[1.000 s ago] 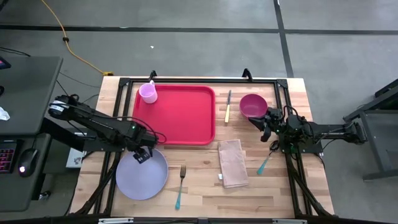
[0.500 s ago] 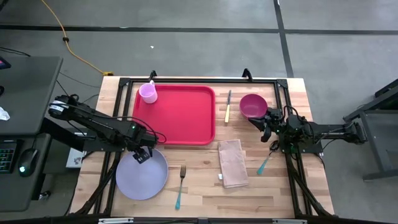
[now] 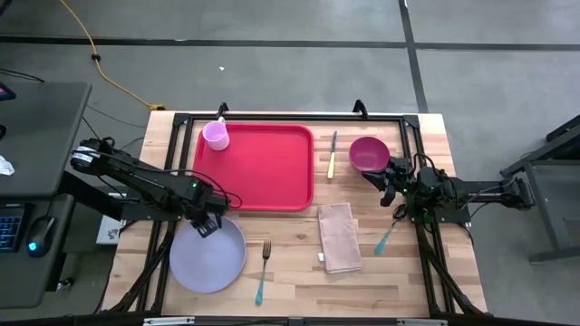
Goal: Set up tray
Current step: Put the purple plate on the red tray to the bottom right of the pink mug
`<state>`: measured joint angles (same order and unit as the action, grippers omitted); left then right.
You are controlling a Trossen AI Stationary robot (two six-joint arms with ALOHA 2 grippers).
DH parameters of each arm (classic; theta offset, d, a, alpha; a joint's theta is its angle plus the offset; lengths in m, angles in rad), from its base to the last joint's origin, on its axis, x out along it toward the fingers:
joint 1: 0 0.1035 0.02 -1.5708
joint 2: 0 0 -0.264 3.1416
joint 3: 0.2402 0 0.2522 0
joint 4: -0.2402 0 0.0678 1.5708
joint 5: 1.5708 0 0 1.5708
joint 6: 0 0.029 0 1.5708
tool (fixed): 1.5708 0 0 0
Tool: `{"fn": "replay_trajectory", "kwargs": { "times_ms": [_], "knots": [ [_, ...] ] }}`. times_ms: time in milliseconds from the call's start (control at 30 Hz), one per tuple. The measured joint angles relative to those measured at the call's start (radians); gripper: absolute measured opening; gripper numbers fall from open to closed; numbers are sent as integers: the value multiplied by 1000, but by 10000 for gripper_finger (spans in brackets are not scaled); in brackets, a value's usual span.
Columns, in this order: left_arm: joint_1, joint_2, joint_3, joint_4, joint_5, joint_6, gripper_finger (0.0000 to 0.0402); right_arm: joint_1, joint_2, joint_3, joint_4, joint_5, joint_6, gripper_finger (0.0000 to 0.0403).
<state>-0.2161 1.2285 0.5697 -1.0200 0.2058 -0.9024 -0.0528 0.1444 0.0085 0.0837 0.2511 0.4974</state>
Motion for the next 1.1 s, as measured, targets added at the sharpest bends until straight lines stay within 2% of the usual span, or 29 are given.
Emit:
{"fn": "replay_trajectory", "kwargs": {
  "times_ms": [200, 267, 400, 833, 1100],
  "knots": [
    [-1, -1, 0, -19, 25, 9, 27, 0, 0, 0, 0, 0, 0, 0],
    [-1, -2, 0, -21, 32, 15, 13, 0, 0, 0, 0, 0, 0, 0],
    [0, -2, 0, -25, 39, 15, 22, 0, 0, 0, 0, 0, 0, 0],
    [0, -1, 2, -33, 124, 6, 11, 0, 0, 0, 0, 0, 0, 0],
    [0, 0, 91, -139, 143, 5, 11, 0, 0, 0, 0, 0, 0, 0]
  ]
}}
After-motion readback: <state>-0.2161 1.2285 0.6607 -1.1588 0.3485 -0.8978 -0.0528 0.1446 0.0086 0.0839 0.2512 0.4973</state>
